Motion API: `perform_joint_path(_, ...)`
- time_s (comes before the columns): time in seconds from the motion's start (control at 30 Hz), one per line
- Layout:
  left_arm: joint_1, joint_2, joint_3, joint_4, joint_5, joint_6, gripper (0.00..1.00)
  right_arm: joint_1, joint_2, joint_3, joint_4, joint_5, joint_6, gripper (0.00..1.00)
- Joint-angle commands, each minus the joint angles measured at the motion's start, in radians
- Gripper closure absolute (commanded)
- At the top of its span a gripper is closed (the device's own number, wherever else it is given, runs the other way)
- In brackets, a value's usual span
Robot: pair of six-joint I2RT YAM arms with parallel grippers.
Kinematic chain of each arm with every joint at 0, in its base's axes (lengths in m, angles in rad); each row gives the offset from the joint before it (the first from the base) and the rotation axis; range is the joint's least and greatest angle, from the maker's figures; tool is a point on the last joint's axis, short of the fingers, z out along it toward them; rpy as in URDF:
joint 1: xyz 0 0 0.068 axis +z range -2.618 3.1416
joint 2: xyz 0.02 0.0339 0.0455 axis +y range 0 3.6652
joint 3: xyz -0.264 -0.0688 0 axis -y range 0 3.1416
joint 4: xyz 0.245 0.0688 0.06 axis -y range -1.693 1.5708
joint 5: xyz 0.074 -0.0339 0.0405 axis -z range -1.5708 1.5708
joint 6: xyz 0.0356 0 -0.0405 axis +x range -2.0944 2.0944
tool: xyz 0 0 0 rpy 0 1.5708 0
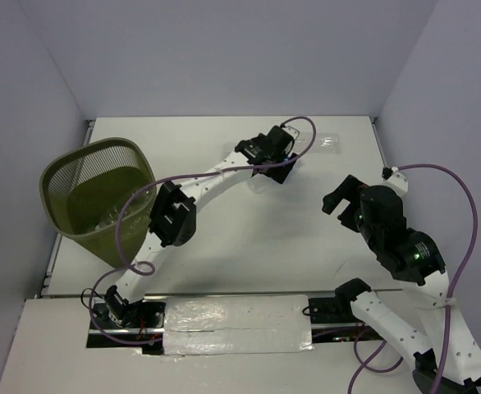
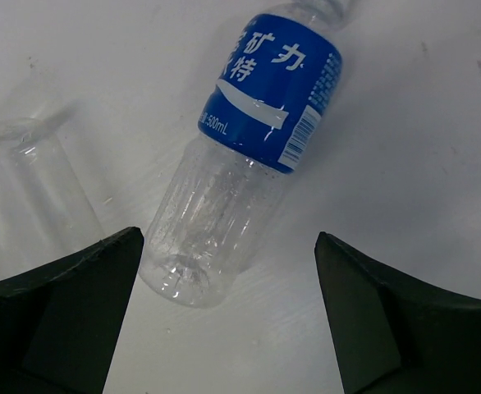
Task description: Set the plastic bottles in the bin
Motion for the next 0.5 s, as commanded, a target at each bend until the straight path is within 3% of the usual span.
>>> perform_joint_path(0.0,-0.006,0.039,0.045,0.081,-0.146,0.018,0.01,0.002,0.011,-0.014,0.016,-0.001,0.015,0.00)
perform_joint_path(0.17,-0.006,0.109,0.043,0.129,-0.199,0.050,0.01,0.002,0.014,-0.014,0.023,-0.003,0.006,0.00)
perform_joint_path(0.43,-0.008,0.185,0.061,0.124,-0.161,0.050,0.01,0.002,0.028,-0.020,0.039,-0.013,0.004,0.00)
perform_joint_path(0.47,-0.011,0.185,0.063,0.111,-0.166,0.053,0.05,0.001,0.026,-0.020,0.036,-0.013,0.004,0.00)
